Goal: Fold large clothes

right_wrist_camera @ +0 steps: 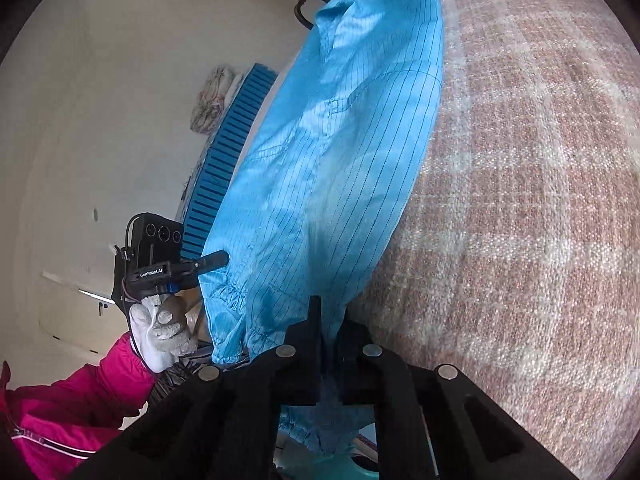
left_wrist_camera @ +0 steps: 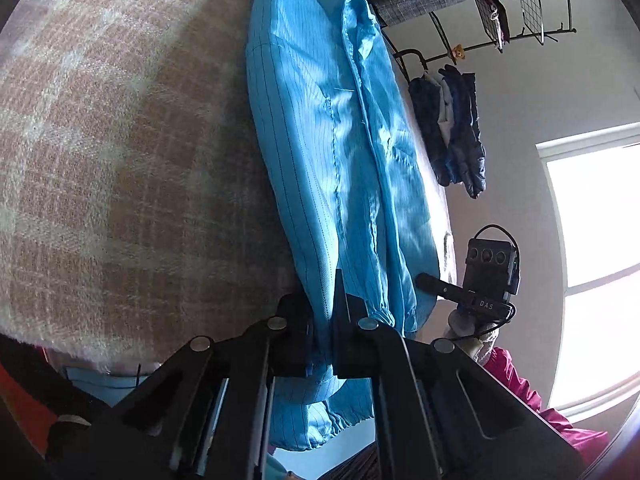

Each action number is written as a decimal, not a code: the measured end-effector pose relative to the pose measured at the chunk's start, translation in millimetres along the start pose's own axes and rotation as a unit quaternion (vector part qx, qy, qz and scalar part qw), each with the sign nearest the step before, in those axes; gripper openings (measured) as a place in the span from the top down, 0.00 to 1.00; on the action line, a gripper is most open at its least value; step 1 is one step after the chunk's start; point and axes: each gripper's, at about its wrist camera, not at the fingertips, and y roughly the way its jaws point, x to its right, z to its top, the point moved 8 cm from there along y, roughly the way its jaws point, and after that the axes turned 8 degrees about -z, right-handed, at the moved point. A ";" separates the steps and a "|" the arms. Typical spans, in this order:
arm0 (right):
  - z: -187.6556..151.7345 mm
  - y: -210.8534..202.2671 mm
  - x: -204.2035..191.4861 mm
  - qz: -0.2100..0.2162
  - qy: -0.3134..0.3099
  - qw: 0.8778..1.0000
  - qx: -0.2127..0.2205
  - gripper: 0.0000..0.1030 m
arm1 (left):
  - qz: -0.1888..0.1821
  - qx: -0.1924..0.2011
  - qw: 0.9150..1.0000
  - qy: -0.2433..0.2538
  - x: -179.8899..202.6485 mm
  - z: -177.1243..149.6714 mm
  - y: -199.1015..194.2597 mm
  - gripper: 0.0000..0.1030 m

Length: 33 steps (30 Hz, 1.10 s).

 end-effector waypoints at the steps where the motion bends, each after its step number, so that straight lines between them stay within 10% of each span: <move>1: -4.5 -3.4 -1.8 0.005 0.005 1.000 -0.001 0.98 | -0.003 -0.002 1.000 0.000 1.3 -4.8 -1.6 0.97; 11: -28.6 -21.5 -25.2 0.027 0.010 1.000 0.003 0.99 | -0.050 -0.002 0.999 -0.012 29.6 -35.8 -17.2 0.99; 24: 70.7 -47.6 -58.8 0.063 0.004 0.993 0.100 0.99 | -0.048 0.064 0.996 0.029 66.5 58.6 -38.9 0.99; 33: 136.4 -39.4 -39.3 0.012 0.005 0.993 0.122 0.99 | -0.037 0.080 0.996 0.012 52.0 134.0 -22.9 0.99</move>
